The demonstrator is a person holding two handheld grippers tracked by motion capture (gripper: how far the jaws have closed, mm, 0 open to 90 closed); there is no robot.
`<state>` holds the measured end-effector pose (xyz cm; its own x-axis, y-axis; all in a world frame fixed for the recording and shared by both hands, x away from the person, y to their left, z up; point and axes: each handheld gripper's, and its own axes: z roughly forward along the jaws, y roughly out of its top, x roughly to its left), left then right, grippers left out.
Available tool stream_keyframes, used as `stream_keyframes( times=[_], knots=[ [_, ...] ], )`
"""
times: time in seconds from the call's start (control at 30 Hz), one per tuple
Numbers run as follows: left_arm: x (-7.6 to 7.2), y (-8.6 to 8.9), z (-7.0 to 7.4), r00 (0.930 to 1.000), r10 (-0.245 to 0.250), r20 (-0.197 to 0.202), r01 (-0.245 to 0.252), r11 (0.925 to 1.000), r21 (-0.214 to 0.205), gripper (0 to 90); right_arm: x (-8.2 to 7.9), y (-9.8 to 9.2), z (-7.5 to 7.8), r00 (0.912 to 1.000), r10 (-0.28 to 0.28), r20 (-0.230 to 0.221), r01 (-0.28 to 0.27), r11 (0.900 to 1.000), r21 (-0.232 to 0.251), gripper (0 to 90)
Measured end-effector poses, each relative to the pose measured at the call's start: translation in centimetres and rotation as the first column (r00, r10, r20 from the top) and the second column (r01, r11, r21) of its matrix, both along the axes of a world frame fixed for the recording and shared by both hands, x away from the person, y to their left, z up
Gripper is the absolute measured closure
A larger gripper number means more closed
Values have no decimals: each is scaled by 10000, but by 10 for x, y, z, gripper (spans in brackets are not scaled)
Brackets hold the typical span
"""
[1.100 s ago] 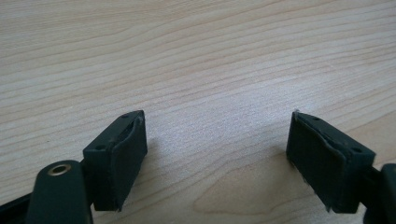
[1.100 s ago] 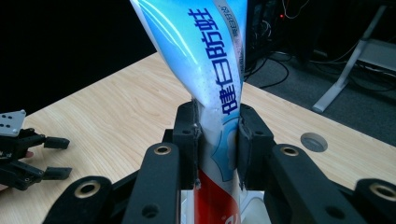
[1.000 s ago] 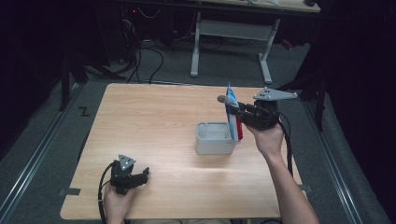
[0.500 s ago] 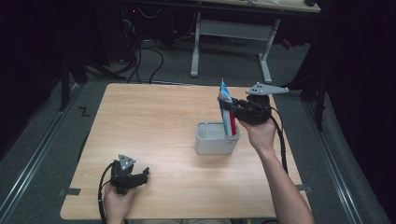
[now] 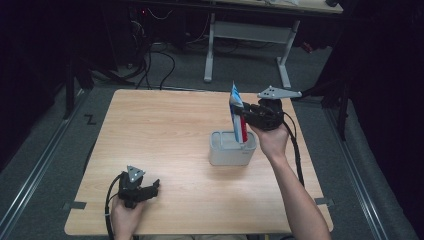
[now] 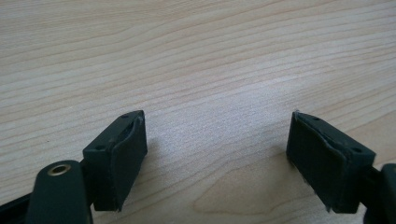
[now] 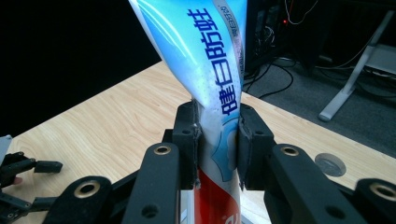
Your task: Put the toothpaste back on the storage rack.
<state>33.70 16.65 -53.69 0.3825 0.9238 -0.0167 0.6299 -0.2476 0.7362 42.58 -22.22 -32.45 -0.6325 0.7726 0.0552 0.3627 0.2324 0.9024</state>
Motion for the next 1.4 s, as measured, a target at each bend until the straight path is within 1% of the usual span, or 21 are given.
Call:
stream_keyframes(
  times=[0.17,0.43,0.57,0.8,0.83,0.93,1.0,1.1,1.4],
  knots=[
    [0,0,0,10000,0,-1,0,10000,0,208,2,5,-4,10000,19,3,-19,9999,-114,724],
    [0,0,0,10000,1,3,-1,10000,1,208,7,10,-12,10000,33,-71,-33,9999,-104,723],
    [0,0,0,10000,0,2,0,10000,0,208,7,13,-16,10000,58,-82,-59,9997,-241,723],
    [0,0,0,10000,-1,1,1,10000,-11,208,10,16,-20,9998,75,-183,-81,9994,-334,723],
    [0,0,0,10000,0,1,0,10000,-11,208,10,17,-20,9998,75,-189,-82,9993,-365,723],
    [0,0,0,10000,-3,-3,3,10000,-18,208,11,21,-23,9998,103,-154,-113,9978,-653,722],
    [0,0,0,10000,-9,-6,9,10000,-11,208,11,22,-24,9998,101,-183,-114,9974,-715,722],
    [0,0,0,10000,-9,-9,9,10000,-19,208,13,22,-27,9996,93,-249,-109,9978,-661,722],
    [0,0,0,10000,-5,-3,5,10000,3,208,15,21,-35,9990,24,-443,-56,9973,-731,721]
  ],
)
